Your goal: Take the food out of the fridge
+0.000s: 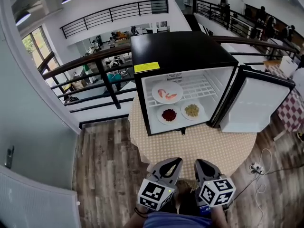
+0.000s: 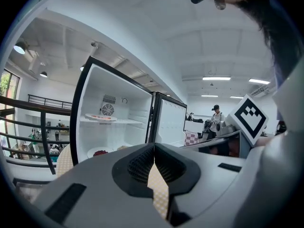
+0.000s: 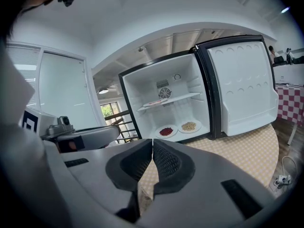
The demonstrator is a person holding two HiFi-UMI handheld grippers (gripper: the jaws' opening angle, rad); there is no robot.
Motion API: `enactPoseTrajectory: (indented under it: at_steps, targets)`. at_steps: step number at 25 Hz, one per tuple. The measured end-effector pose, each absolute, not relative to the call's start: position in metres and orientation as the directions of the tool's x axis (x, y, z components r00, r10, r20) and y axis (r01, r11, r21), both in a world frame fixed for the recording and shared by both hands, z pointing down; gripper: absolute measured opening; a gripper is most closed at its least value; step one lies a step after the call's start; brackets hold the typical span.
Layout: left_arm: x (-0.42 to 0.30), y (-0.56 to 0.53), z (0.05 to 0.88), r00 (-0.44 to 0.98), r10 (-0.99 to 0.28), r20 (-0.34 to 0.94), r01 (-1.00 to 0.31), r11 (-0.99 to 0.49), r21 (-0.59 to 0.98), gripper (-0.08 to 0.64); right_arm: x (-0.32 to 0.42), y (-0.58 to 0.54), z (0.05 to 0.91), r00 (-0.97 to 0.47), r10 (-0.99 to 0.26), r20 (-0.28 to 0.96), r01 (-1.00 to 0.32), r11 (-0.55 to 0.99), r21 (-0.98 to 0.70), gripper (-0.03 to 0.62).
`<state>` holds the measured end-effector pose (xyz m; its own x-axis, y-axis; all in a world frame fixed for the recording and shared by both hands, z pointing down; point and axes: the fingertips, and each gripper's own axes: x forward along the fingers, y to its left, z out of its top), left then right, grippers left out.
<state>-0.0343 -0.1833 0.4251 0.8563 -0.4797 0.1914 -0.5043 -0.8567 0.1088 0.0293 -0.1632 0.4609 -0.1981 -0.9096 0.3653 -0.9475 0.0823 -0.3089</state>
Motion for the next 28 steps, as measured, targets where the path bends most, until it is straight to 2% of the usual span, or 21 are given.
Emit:
enactPoseTrajectory:
  at_steps: [9, 15, 24, 28]
  targets:
    - [0.000, -0.228, 0.440, 0.827, -0.515, 0.225, -0.549, -0.825, 0.135, 0.017, 0.079, -0.212, 0.473, -0.217, -0.891, 0.400, -0.937, 0.075, -0.340, 0.019]
    - [0.034, -0.271, 0.435, 0.795, -0.577, 0.187, -0.604, -0.780, 0.164, 0.017, 0.112, -0.253, 0.478, -0.287, -0.867, 0.407, -0.919, 0.130, -0.371, 0.020]
    - [0.074, -0.298, 0.482, 0.775, -0.547, 0.316, -0.613, -0.773, 0.165, 0.017, 0.150, -0.286, 0.517, -0.342, -0.823, 0.454, -0.877, 0.107, -0.468, 0.020]
    - [0.083, -0.311, 0.489, 0.777, -0.540, 0.322, -0.606, -0.782, 0.150, 0.017, 0.158, -0.307, 0.536, -0.354, -0.814, 0.461, -0.862, 0.093, -0.499, 0.020]
